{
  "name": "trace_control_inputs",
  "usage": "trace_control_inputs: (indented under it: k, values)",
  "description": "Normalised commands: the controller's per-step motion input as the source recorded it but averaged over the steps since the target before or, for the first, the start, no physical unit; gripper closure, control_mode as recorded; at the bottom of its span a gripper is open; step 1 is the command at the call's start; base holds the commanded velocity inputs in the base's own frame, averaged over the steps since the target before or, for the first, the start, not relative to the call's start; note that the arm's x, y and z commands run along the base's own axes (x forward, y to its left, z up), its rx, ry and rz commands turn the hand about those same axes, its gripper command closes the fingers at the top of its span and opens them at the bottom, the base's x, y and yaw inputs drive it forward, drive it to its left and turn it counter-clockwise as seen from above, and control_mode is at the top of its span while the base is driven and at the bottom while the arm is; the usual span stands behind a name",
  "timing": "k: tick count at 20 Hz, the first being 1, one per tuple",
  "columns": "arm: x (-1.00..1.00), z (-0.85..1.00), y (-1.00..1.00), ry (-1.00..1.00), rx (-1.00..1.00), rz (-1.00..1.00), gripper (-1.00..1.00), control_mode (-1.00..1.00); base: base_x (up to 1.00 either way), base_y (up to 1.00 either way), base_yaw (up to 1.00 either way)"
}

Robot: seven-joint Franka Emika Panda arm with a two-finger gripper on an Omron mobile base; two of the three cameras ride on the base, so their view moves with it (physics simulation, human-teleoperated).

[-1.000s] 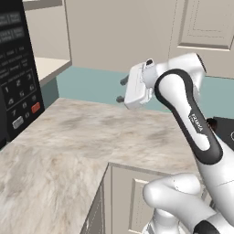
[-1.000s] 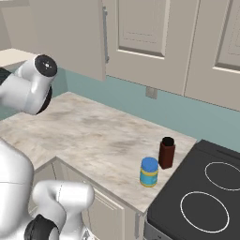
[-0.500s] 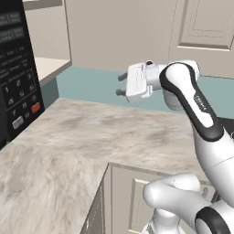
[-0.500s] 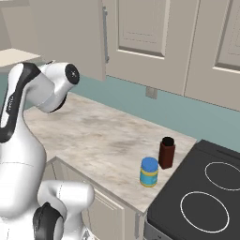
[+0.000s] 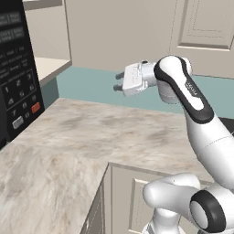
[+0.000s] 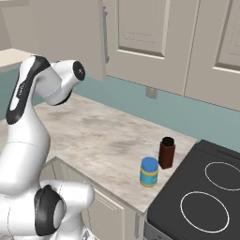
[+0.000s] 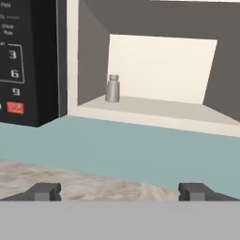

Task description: Collect the paprika, mayonnaise, and shaker from the cabinet and place them next to the stove.

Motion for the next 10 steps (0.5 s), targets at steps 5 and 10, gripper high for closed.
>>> trace_control_inputs:
  k: [5,10]
  values:
    - [0.17,0.19,0.08,0.03,0.00,0.00,-1.00,-1.00,0.00,0.00,0.00]
    - [0.11,0.45,0.11,0.00,0.00,0.00,-1.00,-1.00,0.00,0.00,0.00]
